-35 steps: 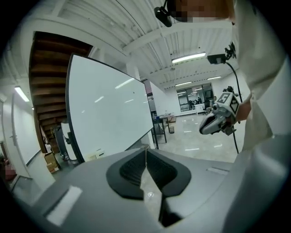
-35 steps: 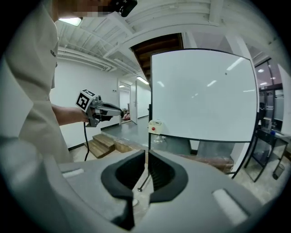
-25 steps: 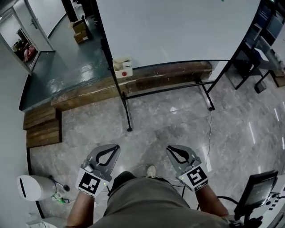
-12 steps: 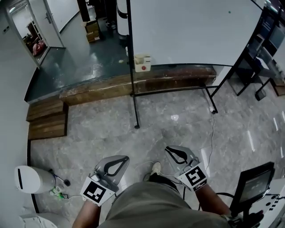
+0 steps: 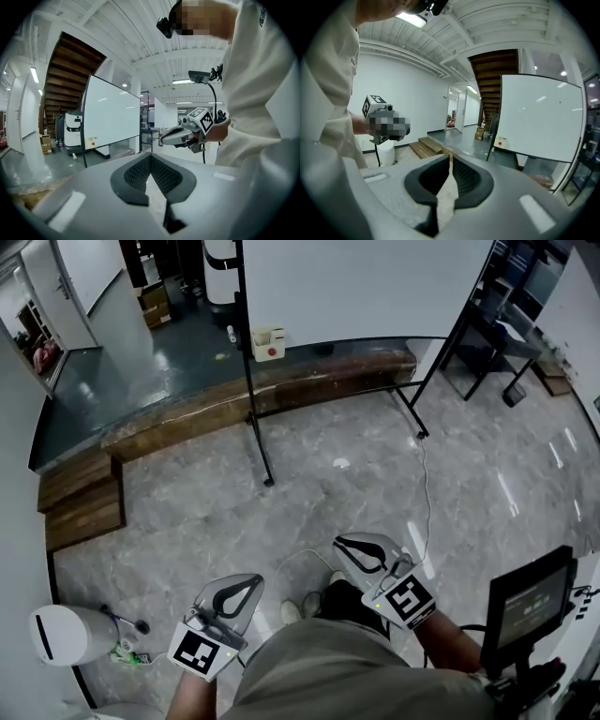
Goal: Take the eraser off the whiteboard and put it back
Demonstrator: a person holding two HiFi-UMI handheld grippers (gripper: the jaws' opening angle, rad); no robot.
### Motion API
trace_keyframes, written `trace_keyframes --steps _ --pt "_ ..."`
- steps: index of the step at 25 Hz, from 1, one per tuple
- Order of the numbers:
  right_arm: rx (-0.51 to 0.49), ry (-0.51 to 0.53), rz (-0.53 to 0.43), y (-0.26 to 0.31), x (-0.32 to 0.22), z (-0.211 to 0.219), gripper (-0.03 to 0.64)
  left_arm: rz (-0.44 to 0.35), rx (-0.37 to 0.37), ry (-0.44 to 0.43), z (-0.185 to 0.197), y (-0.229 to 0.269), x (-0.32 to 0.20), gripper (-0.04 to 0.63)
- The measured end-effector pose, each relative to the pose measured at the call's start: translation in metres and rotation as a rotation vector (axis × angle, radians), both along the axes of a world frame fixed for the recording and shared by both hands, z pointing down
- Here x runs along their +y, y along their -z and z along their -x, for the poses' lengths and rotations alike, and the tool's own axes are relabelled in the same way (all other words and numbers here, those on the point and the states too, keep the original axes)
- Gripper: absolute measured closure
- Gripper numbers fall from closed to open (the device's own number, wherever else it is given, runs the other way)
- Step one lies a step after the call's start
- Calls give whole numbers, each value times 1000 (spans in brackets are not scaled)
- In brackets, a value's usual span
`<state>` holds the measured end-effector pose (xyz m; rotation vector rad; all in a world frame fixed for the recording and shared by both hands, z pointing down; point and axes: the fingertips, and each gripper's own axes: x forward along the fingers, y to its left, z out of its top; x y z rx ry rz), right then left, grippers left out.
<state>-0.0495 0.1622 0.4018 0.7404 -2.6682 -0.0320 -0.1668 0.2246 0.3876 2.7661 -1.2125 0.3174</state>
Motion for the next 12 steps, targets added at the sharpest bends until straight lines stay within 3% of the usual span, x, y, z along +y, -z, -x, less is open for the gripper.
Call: trace_keyframes --steps 6,12 --pt "-13 21 -29 6 43 -19 604 -24 -11 6 -25 8 29 591" --pt "-23 46 -31 13 73 -73 604 -33 -37 8 -84 14 47 589"
